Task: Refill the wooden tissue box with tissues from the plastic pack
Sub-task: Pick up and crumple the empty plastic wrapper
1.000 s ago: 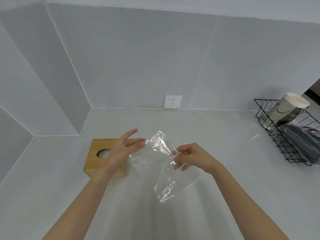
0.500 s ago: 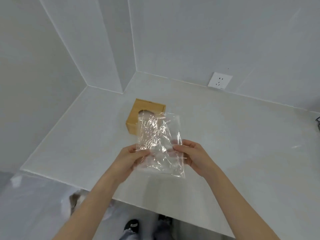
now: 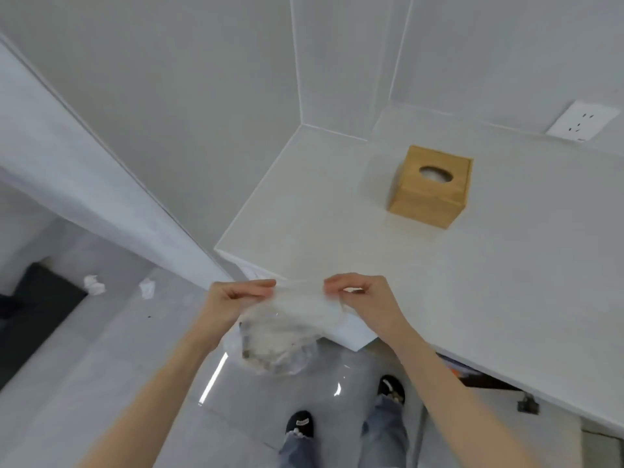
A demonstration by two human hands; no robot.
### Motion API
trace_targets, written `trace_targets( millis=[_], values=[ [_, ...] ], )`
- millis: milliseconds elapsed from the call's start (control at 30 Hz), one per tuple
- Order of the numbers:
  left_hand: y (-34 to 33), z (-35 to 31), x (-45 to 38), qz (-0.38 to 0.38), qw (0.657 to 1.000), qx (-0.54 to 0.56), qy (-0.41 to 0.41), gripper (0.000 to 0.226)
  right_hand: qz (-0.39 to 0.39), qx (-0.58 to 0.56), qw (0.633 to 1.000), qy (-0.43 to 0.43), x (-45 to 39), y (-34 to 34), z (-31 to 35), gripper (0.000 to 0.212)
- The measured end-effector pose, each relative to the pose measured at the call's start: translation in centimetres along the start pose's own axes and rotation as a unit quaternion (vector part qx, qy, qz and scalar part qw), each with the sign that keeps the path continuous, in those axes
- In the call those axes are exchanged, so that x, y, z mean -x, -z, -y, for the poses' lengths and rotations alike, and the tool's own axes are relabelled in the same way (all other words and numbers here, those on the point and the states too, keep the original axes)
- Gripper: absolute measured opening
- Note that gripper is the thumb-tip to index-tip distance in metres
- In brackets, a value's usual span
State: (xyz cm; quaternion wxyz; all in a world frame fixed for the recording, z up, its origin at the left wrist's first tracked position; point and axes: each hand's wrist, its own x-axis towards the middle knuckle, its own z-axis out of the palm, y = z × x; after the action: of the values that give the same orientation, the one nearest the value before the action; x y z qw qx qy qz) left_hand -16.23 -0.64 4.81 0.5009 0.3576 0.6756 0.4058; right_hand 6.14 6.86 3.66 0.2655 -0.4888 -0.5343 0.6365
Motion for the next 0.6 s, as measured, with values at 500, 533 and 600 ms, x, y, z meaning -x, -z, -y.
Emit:
trace_targets(
  millis=[500,533,600],
  values=[
    [6.7,23.7,-4.3,-0.039,0.939,-0.338,-0.052,0.015,0.212,0.495,0.836,0.106,-6.5,-12.4,-20.1,0.047],
    [6.4,26.1,-5.5,-0.039,0.932,-0.357,-0.043,0.017,0.231,0.515,0.82,0.098,-7.6,-12.9,-22.1,0.05],
    [5.8,30.6,-7.8,-0.045,0.912,-0.408,-0.028,0.02,0.256,0.542,0.795,0.09,-9.8,-13.9,-25.9,0.054]
  ],
)
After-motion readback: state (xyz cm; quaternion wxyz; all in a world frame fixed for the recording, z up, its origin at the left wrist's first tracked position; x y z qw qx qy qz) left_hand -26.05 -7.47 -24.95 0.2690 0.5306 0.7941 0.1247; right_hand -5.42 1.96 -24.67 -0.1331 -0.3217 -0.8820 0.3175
